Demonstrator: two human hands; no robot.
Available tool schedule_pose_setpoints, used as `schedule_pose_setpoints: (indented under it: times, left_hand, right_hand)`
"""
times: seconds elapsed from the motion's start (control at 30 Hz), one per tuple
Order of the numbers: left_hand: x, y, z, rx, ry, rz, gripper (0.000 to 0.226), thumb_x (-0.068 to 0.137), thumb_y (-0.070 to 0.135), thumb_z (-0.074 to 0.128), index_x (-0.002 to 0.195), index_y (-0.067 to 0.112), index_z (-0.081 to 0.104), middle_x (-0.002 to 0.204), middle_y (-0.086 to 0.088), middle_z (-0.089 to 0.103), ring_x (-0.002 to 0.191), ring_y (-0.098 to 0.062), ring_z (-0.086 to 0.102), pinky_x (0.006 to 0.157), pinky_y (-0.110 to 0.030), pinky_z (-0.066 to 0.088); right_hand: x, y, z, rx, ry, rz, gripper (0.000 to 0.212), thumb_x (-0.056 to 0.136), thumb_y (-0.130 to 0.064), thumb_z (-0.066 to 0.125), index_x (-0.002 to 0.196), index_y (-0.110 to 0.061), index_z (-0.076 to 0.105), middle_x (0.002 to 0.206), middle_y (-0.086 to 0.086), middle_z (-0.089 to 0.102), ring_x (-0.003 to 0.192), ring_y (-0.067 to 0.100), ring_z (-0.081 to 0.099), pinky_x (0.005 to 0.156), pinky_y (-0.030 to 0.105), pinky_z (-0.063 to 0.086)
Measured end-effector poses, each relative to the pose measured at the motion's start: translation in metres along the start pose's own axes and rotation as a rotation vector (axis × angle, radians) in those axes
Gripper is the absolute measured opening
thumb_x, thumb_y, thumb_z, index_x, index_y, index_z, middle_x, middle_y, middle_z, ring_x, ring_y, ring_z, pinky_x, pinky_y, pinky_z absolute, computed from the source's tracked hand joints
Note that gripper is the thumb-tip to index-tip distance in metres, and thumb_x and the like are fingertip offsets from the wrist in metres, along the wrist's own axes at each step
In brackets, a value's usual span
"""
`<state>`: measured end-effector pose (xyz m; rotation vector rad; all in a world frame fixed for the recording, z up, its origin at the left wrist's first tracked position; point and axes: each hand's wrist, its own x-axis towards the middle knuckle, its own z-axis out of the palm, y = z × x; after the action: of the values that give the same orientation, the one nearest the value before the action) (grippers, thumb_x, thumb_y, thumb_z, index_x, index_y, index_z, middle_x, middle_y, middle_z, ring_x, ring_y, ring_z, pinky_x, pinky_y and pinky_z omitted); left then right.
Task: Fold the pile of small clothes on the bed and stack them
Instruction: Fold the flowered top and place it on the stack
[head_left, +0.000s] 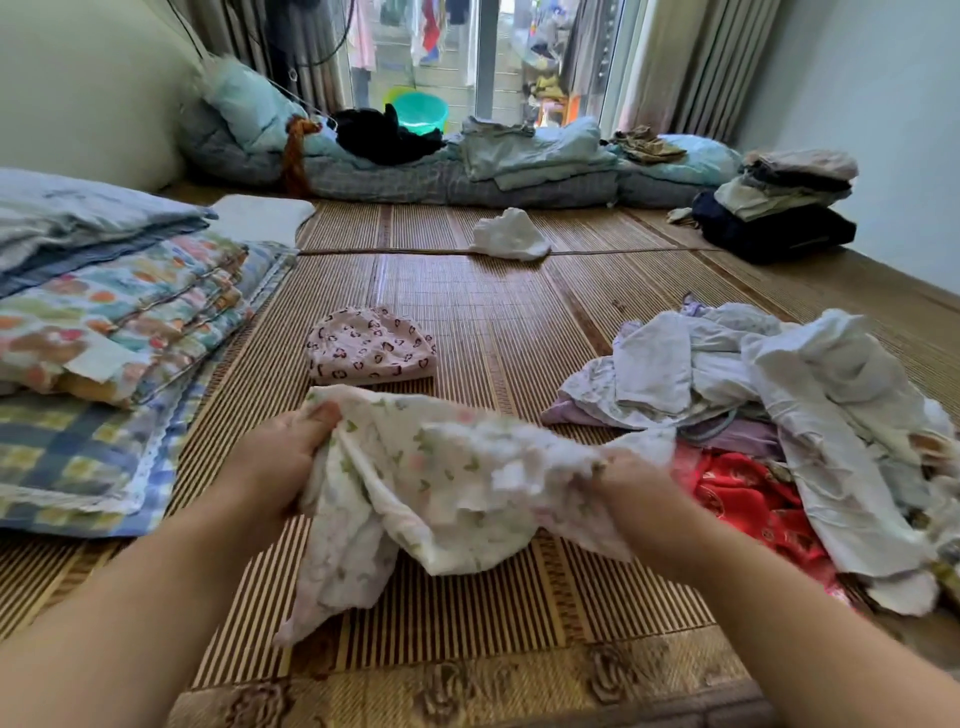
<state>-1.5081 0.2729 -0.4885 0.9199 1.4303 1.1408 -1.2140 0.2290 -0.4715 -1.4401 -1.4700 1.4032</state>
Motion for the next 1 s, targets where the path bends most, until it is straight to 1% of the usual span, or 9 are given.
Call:
schedule_pose_setpoints:
  times: [0.07, 0.13, 0.27, 0.4, 0.47, 0.53, 0.7, 0.87, 1.0]
  left_hand:
    - [0.009, -0.006, -0.021, 0.327, 0.113, 0.105, 0.018, 0.089, 0.037, 0.062, 0.086, 0.021, 0.071, 0.093, -0.012, 0.073, 0.083, -0.031, 0.067, 0.076, -0.05, 0.056]
    - [0.005, -0.007, -0.026, 0.549, 0.217, 0.237, 0.011, 0.092, 0.029, 0.061, 0.089, 0.024, 0.07, 0.089, -0.004, 0.069, 0.08, -0.019, 0.06, 0.071, -0.037, 0.05]
    - [-0.037, 0.008, 0.008, 0.68, 0.028, 0.491, 0.021, 0.088, 0.037, 0.063, 0.106, 0.027, 0.063, 0.089, 0.018, 0.061, 0.082, 0.003, 0.057, 0.063, -0.014, 0.041]
    - [-0.076, 0.002, 0.049, 0.731, -0.439, 0.323, 0.055, 0.062, 0.066, 0.069, 0.109, 0.039, 0.063, 0.103, 0.018, 0.067, 0.09, -0.002, 0.066, 0.074, -0.027, 0.059]
    - [-0.081, -0.006, 0.066, 0.919, -0.421, 0.318, 0.048, 0.065, 0.067, 0.07, 0.101, 0.036, 0.063, 0.097, 0.018, 0.066, 0.088, -0.001, 0.064, 0.077, -0.029, 0.057]
    - [-0.074, -0.008, 0.073, 1.045, -0.27, 0.404, 0.03, 0.079, 0.055, 0.062, 0.089, 0.028, 0.063, 0.09, 0.011, 0.065, 0.086, -0.009, 0.063, 0.076, -0.033, 0.054]
    - [-0.058, 0.017, 0.059, 0.794, -0.171, 0.384, 0.03, 0.089, 0.034, 0.054, 0.066, 0.017, 0.061, 0.067, 0.003, 0.062, 0.059, -0.014, 0.058, 0.057, -0.033, 0.05]
    - [-0.059, 0.053, 0.041, 0.23, -0.181, 0.229, 0.024, 0.077, 0.03, 0.066, 0.073, 0.008, 0.075, 0.075, -0.013, 0.073, 0.068, -0.03, 0.068, 0.066, -0.037, 0.054]
    - [-0.062, 0.084, 0.045, 0.174, -0.167, 0.3, 0.025, 0.095, 0.019, 0.052, 0.091, -0.002, 0.065, 0.085, -0.018, 0.068, 0.072, -0.036, 0.063, 0.061, -0.038, 0.053]
  right_hand:
    - [-0.006, -0.017, -0.006, 0.403, -0.055, 0.074, 0.029, 0.093, -0.009, 0.046, 0.113, 0.005, 0.063, 0.112, 0.027, 0.066, 0.101, 0.039, 0.066, 0.093, 0.048, 0.051]
    - [-0.008, -0.026, -0.005, 0.568, -0.064, 0.153, 0.034, 0.09, -0.014, 0.047, 0.113, 0.004, 0.064, 0.112, 0.025, 0.067, 0.096, 0.036, 0.067, 0.084, 0.045, 0.055]
    - [-0.006, -0.026, 0.004, 0.573, 0.019, 0.296, 0.036, 0.098, -0.023, 0.044, 0.118, 0.0, 0.062, 0.112, 0.024, 0.068, 0.098, 0.037, 0.065, 0.086, 0.045, 0.052]
    - [-0.003, -0.032, 0.011, 0.547, 0.072, 0.243, 0.034, 0.097, -0.025, 0.048, 0.115, -0.001, 0.063, 0.113, 0.025, 0.067, 0.094, 0.038, 0.066, 0.083, 0.046, 0.054]
    - [-0.005, -0.036, 0.014, 0.481, 0.069, 0.138, 0.034, 0.096, -0.028, 0.051, 0.11, -0.001, 0.065, 0.107, 0.024, 0.069, 0.098, 0.039, 0.067, 0.088, 0.048, 0.053]
    - [-0.006, -0.042, 0.014, 0.366, 0.131, 0.016, 0.031, 0.096, -0.028, 0.052, 0.101, -0.002, 0.068, 0.095, 0.02, 0.073, 0.087, 0.032, 0.071, 0.076, 0.041, 0.058]
    - [-0.01, -0.05, -0.01, 0.255, 0.335, -0.15, 0.027, 0.097, -0.024, 0.051, 0.086, -0.011, 0.073, 0.082, 0.013, 0.075, 0.072, 0.024, 0.071, 0.064, 0.035, 0.058]
    - [-0.017, -0.059, -0.021, 0.195, 0.346, -0.244, 0.025, 0.094, -0.021, 0.055, 0.085, -0.013, 0.076, 0.091, 0.019, 0.073, 0.092, 0.039, 0.068, 0.086, 0.051, 0.053]
    - [-0.021, -0.088, -0.021, 0.026, 0.392, -0.336, 0.026, 0.095, -0.023, 0.056, 0.077, -0.013, 0.072, 0.07, 0.006, 0.071, 0.065, 0.021, 0.065, 0.061, 0.031, 0.051]
